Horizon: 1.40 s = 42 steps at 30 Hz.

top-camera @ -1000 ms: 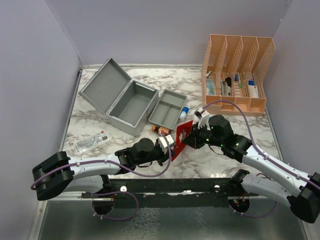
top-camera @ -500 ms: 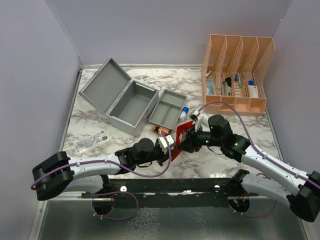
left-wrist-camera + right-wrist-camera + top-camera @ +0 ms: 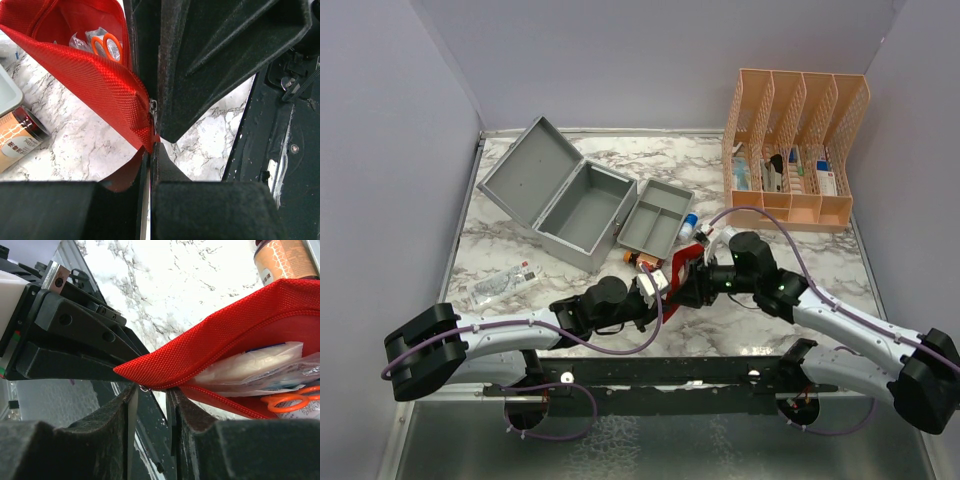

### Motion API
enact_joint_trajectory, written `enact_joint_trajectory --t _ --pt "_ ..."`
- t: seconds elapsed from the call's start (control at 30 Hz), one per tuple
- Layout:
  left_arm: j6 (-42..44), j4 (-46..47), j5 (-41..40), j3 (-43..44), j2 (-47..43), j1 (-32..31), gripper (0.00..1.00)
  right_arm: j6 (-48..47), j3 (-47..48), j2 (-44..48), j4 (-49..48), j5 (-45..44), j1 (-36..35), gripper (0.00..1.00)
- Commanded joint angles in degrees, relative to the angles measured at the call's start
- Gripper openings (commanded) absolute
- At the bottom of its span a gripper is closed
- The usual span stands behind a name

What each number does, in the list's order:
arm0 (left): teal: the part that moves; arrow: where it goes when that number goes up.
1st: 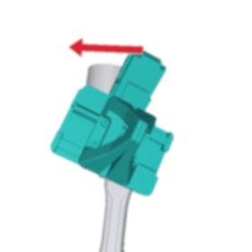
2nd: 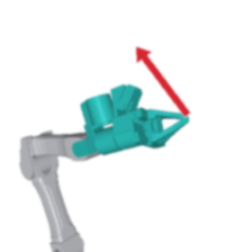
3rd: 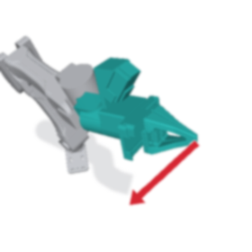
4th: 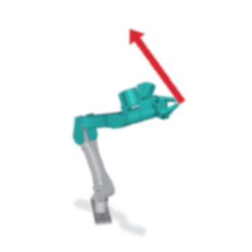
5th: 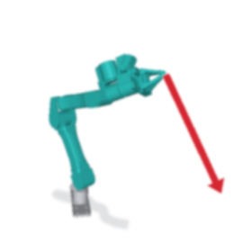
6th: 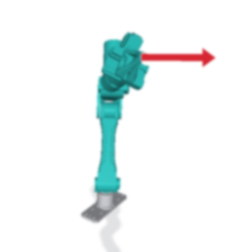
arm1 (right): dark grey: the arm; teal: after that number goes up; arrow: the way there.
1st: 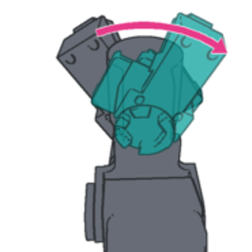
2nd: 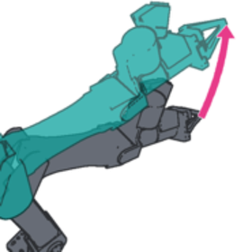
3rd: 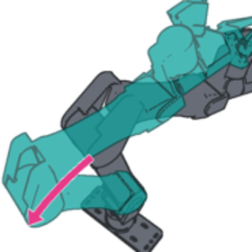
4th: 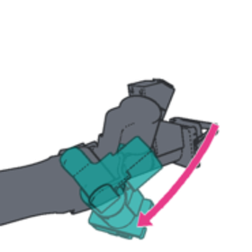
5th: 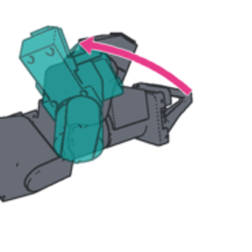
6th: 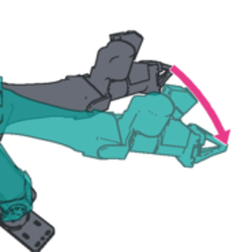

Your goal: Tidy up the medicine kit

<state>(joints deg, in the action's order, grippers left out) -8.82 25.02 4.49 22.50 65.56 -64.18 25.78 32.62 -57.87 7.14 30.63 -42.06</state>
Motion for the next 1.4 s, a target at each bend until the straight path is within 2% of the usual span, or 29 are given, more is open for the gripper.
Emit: enact_joint_trajectory --t 0.0,0.37,0.43,0.5,0.57,0.67,0.73,0.9,1.03,1.23,1.37 --pt "0.4 1.8 1.0 1.5 -1.3 -0.1 0.00 2.3 -1.4 -0.4 -6.7 3.6 -0.5 0.30" --pt "0.0 1.8 0.8 1.0 -1.7 -0.1 0.00 5.3 -2.1 -0.4 -7.6 -0.5 -0.7 0.17" --pt "0.1 1.8 0.8 0.9 -1.9 -0.1 0.00 5.6 -2.2 -0.3 -7.8 -0.2 -0.6 0.20" --pt "0.1 1.8 0.8 0.9 -1.9 -0.1 0.00 6.3 -2.3 -0.5 -8.5 -0.1 -0.7 0.30" --pt "0.1 1.8 0.9 1.0 -1.9 -0.1 0.00 7.0 -2.5 -1.0 -9.1 -0.4 -0.7 0.35" --pt "0.2 1.8 0.8 1.2 -1.7 -0.1 0.00 8.1 -1.8 -1.9 -8.1 -2.2 -1.0 0.36" --pt "0.3 1.8 0.8 1.2 -1.5 -0.1 0.00 8.9 -1.5 -1.7 -7.4 -3.9 -1.0 0.31" --pt "0.3 1.8 0.5 0.9 -1.3 -0.1 0.00 9.9 -1.9 0.6 -6.8 -7.1 -1.0 0.12" --pt "0.2 1.7 -0.4 0.2 -2.0 0.0 0.00 9.8 -1.4 2.7 -3.0 -10.6 -1.0 0.01" --pt "-0.4 1.6 -1.1 -1.1 -3.3 0.2 0.00 7.2 0.3 4.8 3.6 -14.9 -1.0 0.01" --pt "-0.3 1.3 -1.4 -1.5 -3.5 0.4 0.00 3.2 2.7 3.6 7.2 -13.1 -1.1 0.01"
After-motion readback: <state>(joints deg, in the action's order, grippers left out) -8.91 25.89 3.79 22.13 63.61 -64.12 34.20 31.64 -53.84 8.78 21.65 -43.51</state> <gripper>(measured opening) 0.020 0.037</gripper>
